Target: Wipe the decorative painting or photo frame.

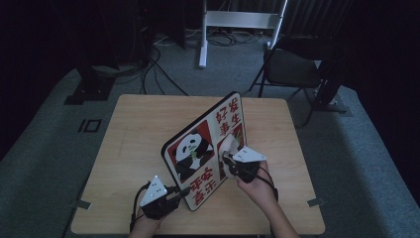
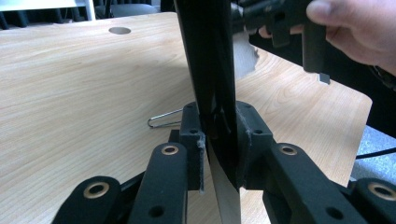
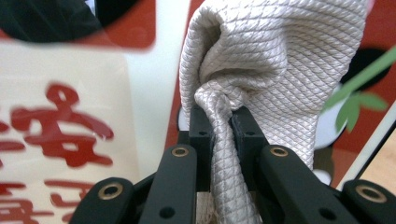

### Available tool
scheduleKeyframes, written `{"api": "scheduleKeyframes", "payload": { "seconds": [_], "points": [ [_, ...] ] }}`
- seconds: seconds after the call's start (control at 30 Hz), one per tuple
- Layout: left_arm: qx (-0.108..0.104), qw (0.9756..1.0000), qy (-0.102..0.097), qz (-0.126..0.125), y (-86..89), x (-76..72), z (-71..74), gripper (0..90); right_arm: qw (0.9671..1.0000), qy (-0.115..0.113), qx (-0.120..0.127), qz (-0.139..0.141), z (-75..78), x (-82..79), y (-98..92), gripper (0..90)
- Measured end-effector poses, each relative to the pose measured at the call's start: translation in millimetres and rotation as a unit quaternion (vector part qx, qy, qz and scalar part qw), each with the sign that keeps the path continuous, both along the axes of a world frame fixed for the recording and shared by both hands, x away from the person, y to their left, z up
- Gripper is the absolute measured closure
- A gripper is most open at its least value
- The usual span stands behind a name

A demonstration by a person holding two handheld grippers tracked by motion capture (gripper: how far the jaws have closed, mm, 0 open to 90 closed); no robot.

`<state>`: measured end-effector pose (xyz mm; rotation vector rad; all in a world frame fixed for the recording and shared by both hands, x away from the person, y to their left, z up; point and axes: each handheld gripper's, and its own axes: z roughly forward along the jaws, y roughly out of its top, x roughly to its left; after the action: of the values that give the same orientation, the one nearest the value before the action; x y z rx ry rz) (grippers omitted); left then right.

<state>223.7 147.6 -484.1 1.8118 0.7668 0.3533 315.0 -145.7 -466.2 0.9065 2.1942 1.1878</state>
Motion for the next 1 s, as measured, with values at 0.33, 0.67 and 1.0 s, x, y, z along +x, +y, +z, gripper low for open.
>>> {"api": "scheduleKeyframes", "payload": {
  "seconds": [0.33, 0.67, 1.0],
  "points": [
    [0.000, 1.0000, 0.000, 0.000, -0.2, -0.1, 0.0, 76.3, 0.9995, 0.028, -0.008, -0.008, -23.2, -3.0, -5.3, 81.1],
    [0.000, 1.0000, -0.001, 0.000, -0.3, -0.2, -0.1, 76.3, 0.9982, 0.056, -0.019, -0.013, -45.2, -5.2, -10.1, 81.1],
    [0.000, 1.0000, -0.001, 0.001, -0.8, -0.5, 0.0, 76.3, 0.9959, 0.083, -0.031, -0.016, -67.6, -8.5, -13.1, 81.2]
  ]
}}
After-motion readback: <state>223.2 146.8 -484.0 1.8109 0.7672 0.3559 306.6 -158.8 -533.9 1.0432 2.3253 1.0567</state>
